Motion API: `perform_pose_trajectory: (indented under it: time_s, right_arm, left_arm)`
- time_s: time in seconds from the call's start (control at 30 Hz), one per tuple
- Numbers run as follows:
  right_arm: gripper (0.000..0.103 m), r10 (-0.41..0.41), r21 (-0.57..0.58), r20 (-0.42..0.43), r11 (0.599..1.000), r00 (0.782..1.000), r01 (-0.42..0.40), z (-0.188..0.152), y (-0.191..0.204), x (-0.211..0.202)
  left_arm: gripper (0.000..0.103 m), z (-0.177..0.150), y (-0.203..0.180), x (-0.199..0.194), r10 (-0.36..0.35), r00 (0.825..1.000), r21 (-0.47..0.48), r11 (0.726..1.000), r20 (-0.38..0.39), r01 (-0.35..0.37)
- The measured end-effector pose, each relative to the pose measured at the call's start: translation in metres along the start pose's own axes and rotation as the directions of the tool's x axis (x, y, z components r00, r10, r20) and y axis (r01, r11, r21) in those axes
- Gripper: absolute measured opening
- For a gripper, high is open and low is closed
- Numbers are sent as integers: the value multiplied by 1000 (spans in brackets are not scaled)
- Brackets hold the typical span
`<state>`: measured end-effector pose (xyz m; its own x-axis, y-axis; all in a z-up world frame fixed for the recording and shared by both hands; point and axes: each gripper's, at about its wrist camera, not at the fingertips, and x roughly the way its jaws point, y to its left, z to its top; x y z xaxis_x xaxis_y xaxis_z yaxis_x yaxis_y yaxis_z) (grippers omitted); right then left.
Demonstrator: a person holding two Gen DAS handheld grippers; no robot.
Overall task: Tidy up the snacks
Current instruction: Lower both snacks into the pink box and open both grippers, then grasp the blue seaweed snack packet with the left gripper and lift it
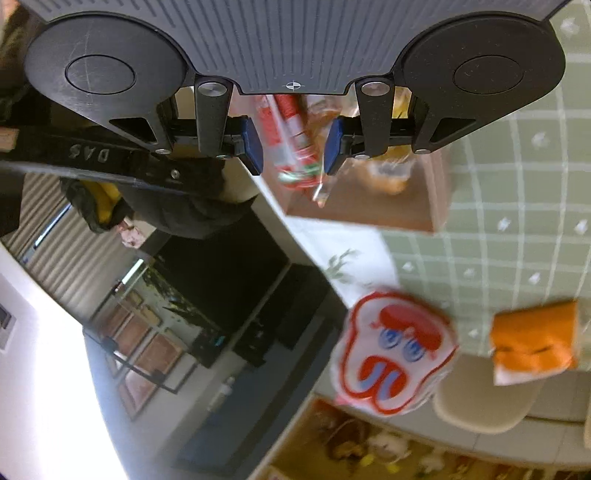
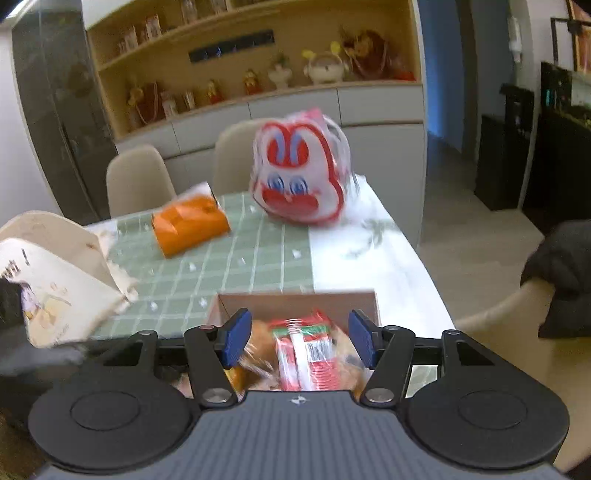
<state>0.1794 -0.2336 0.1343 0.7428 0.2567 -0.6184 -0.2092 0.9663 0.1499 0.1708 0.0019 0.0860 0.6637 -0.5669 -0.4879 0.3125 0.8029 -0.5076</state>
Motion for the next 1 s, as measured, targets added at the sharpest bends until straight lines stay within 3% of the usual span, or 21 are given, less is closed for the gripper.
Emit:
perform_pose_trajectory:
  time_s: [0.1,0.3,0.57,0.73,0.87,1.0]
  right_arm:
    - [71,-29,-5,-2,1000,1000,29,-23,-5,-11]
    - [76,-21,-18,-37,1000,999,20,-77,0,-42]
    - [80,38,-70,-50,997,998,-42,-152,41,-63]
    - [80,130,-89,-105,986,986,-140,-202,68,-66]
    - [80,130,-134,-87,981,988,-141,-229,88,-69]
    - [80,115,-141,-61,982,991,-123,-233,98,-69]
  left_arm:
    - [41,-21,7,-31,77,997,48,996,20,-78]
    - [41,-80,29,-103,200,979,-2,980,32,-200]
    - [41,-147,43,-162,287,957,-45,958,45,-285]
    - [41,-174,42,-191,284,956,-86,957,72,-278]
    - [41,-194,28,-202,303,947,-35,953,108,-301]
    - [41,-215,8,-198,285,952,16,957,108,-288]
